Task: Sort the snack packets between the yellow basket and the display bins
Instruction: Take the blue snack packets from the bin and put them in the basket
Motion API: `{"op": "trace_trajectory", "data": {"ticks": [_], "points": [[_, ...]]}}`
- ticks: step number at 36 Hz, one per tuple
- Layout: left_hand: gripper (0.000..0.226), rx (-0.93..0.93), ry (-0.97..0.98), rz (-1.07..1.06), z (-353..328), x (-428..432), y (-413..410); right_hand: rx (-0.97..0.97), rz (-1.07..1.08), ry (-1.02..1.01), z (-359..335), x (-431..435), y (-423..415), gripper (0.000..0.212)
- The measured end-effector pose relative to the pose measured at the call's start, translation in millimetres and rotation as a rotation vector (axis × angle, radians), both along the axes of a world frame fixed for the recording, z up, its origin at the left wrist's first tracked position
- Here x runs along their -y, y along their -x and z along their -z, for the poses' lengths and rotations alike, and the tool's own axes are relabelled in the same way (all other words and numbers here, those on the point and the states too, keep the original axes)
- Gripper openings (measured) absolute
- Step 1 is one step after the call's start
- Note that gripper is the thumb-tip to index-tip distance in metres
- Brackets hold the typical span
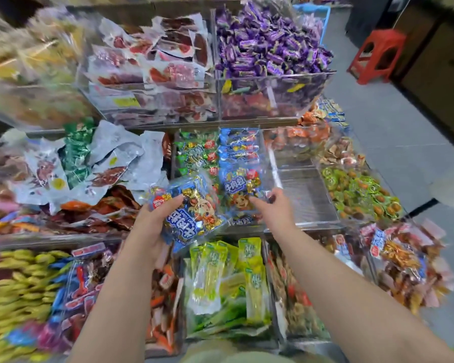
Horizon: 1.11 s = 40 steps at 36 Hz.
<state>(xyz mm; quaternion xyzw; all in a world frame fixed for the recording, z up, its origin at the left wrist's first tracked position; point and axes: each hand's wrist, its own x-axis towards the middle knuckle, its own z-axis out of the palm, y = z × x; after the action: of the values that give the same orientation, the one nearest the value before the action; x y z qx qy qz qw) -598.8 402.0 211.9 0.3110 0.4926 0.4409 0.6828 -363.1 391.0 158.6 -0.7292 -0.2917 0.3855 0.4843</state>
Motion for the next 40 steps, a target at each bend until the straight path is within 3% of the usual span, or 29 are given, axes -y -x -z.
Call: {"op": "trace_trajectory", "data": {"ticks": [3,6,9,13,18,20,24,28,36,40], "points": [[0.033,-0.018,-0.016,0.043,5,-10,4,0.543,-0.131,0.113,4,-4,-10,0.038],[0.044,-0.032,0.002,0.049,8,-16,3,0.992,-0.250,0.212,8,-7,-21,0.084],[0.043,-0.045,0.016,0.069,9,-21,-4,1.178,-0.402,0.075,8,-8,-25,0.103],[0.048,-0.084,0.050,0.089,9,-27,-13,1.396,-0.719,0.018,5,-21,-31,0.102],[0.025,-0.074,0.013,0.125,9,-34,-18,1.647,-0.897,-0.006,7,-31,-21,0.091],[0.019,-0.066,0.010,0.128,10,-37,-18,1.587,-0.936,0.033,15,-39,-16,0.086],[0.035,-0.075,0.020,0.132,11,-41,-17,1.526,-0.866,0.137,24,-53,-6,0.088],[0.025,-0.078,0.008,0.139,14,-45,-20,1.469,-0.820,0.187,32,-62,-7,0.085],[0.042,-0.101,0.002,0.198,16,-47,-23,1.424,-0.816,0.247,32,-52,-6,0.089],[0.040,-0.127,-0.004,0.234,19,-47,-25,1.297,-0.851,0.126,27,-42,-16,0.096]]}}
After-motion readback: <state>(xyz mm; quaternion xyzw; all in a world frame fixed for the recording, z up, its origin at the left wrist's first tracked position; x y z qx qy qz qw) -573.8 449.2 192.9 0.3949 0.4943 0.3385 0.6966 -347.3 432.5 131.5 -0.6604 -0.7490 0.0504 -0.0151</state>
